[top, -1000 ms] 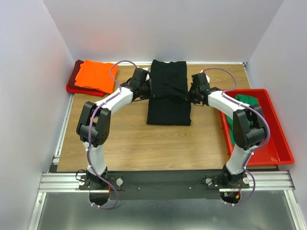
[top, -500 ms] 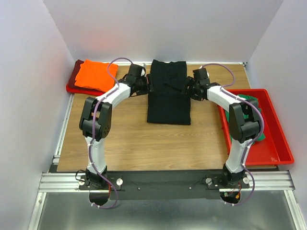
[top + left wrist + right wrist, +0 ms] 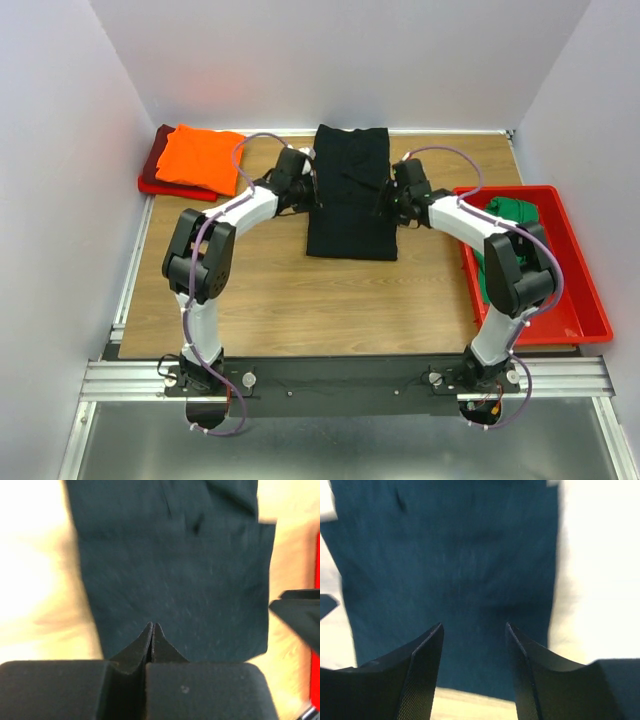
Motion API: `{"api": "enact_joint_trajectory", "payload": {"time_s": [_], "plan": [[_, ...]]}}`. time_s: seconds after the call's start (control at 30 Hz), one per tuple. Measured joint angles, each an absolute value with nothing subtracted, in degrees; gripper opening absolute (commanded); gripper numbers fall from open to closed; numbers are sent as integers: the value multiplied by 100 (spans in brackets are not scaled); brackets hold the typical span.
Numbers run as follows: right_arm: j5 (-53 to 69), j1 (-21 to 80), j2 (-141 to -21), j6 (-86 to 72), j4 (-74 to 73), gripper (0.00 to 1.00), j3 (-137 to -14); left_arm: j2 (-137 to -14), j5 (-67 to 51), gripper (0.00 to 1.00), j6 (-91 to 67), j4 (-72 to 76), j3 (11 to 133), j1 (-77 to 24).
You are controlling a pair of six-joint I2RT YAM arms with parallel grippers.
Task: Fold and stack the t-shirts
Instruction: Fold the tshirt
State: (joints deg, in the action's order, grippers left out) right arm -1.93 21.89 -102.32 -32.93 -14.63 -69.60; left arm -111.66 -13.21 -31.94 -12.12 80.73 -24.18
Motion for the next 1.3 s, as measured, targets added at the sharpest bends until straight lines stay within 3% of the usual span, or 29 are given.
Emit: {"api": "enact_joint_trajectory", "payload": {"time_s": [0.43, 0.8, 1.1, 1.23, 1.3], "plan": [[-89, 2467, -9970, -3448, -1243, 57, -5708, -10892, -1253, 0, -3632, -569, 6449, -2956], [314, 2724, -8888, -3559, -1216, 57, -4501, -9998, -1262, 0, -3782, -250, 5192, -3258], [541, 2974, -8014, -3667, -2067, 59, -4029, -9185, -1361, 0, -3771, -563, 4460, -3426], [379, 2974, -7640, -3730, -2569, 57, -4128, -8879, -1347, 3, -3625, -969, 4497, -3400], [211, 2974, -7522, -3758, -2770, 51, -4289, -8713, -1332, 4, -3538, -1105, 4563, -3332]]}}
